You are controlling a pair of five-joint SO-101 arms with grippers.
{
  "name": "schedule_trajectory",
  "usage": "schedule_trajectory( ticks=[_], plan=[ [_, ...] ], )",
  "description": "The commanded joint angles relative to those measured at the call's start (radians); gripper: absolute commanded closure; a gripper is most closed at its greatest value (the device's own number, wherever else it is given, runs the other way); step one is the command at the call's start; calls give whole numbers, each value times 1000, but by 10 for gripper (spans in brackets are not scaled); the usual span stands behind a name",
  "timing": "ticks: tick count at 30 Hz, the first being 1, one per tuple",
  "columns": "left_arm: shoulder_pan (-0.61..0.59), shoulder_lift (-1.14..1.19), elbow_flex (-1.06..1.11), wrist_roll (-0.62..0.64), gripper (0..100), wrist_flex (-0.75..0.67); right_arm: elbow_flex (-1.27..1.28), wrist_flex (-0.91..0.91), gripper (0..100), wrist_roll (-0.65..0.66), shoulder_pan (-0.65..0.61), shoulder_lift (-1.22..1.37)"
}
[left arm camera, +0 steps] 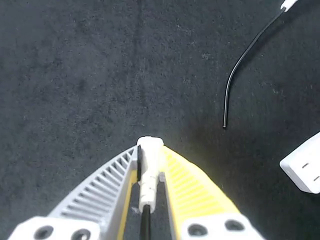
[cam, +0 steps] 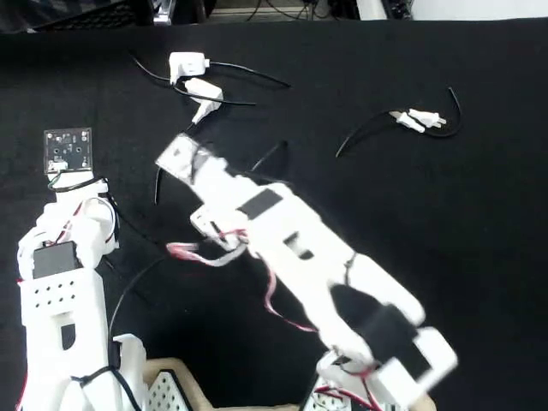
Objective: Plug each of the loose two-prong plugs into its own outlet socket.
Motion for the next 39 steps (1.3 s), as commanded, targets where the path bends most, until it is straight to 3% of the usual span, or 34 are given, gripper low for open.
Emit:
schedule_trajectory(
  ticks=[1,8,17,39],
  plan=[
    [7,-3,-7,2,971,-26,58,-21,855,0,37,-139],
    [7,-5,-7,2,971,-26,114,-180,854,23,170,-79],
    [5,-8,-7,2,971,-26,-168,-212,854,78,293,303],
    [5,-9,-5,2,971,-25,-725,-210,855,161,299,760]
  ],
)
